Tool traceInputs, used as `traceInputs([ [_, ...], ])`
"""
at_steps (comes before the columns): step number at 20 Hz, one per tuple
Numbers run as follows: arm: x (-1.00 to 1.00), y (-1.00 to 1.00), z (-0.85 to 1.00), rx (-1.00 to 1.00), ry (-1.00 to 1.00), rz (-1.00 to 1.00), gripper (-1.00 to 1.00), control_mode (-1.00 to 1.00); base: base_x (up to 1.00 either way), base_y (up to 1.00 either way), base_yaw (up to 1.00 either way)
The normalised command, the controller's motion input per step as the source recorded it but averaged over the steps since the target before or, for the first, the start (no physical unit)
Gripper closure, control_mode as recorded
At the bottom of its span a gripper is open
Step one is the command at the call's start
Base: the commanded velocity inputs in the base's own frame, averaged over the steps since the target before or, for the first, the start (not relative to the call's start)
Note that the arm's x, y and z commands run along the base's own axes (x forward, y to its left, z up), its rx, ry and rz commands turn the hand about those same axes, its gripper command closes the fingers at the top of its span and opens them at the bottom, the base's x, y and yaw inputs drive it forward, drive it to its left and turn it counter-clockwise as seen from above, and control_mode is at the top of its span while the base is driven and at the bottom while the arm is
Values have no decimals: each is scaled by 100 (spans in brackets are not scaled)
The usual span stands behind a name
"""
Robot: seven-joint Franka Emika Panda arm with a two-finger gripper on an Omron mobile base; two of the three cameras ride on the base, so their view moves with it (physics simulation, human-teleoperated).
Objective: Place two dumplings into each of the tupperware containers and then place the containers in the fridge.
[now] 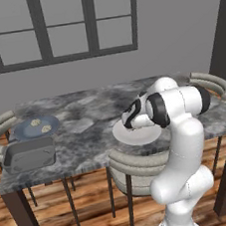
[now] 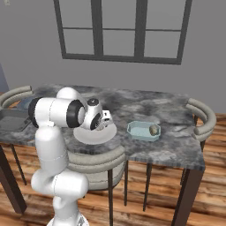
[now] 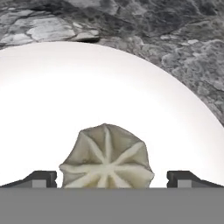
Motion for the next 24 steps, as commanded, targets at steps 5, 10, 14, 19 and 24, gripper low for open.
traceInputs([
  [5, 30, 0, -34, 0, 0, -5, 100, -100, 0, 0, 0],
  [10, 15, -2, -58, 0, 9, -5, 100, -100, 0, 0, 0],
  [14, -37, -15, -46, 0, 25, -17, 100, -100, 0, 0, 0],
  [19, -66, -29, 22, -1, 5, -34, 100, -100, 0, 0, 0],
  [24, -42, -67, 93, -4, -3, -45, 100, -100, 0, 0, 0],
])
